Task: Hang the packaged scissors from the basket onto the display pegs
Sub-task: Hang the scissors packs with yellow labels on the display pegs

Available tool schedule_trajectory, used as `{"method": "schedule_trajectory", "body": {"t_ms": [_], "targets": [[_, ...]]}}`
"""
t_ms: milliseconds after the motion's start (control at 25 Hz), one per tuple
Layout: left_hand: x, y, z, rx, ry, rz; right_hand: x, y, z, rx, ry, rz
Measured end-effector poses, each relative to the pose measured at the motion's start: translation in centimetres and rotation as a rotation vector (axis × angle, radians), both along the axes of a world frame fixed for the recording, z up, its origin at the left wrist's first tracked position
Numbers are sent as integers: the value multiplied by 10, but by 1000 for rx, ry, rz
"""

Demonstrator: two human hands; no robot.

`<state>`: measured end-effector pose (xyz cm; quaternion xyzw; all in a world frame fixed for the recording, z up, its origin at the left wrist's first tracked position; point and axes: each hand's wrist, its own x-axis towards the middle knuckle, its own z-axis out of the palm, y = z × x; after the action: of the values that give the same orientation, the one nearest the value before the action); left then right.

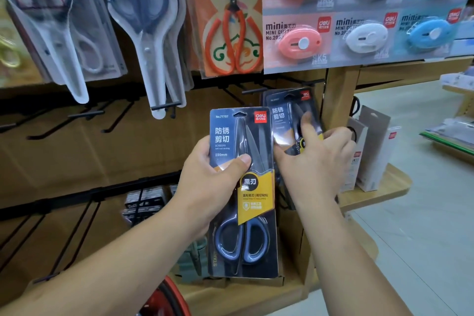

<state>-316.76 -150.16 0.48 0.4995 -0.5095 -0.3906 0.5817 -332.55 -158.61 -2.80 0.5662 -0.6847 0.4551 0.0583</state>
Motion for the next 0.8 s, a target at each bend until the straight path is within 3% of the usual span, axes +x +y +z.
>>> {"method": "schedule_trajectory", "body": {"t_ms": [120,200,280,360,480,640,800], "targets": [[6,4,-2,16,-25,-4,6,0,-1,59,0,13],[9,4,-3,26,-35,-5,-3,0,2,-10,-49,133],[7,3,-4,18,-34,-11,-14,4,14,-7,-239,448],[0,1,-3,3,4,-18,-20,14,30,187,-487,779],[-12,-3,-1,-14,20,-7,-22,25,40,379,-777,980],[-19,-6,-6,-55,-43,38,-19,22,34,245,-892,800],[-16,-5,-13,-21,-117,20,-21,10,30,-154,-754,472]]}}
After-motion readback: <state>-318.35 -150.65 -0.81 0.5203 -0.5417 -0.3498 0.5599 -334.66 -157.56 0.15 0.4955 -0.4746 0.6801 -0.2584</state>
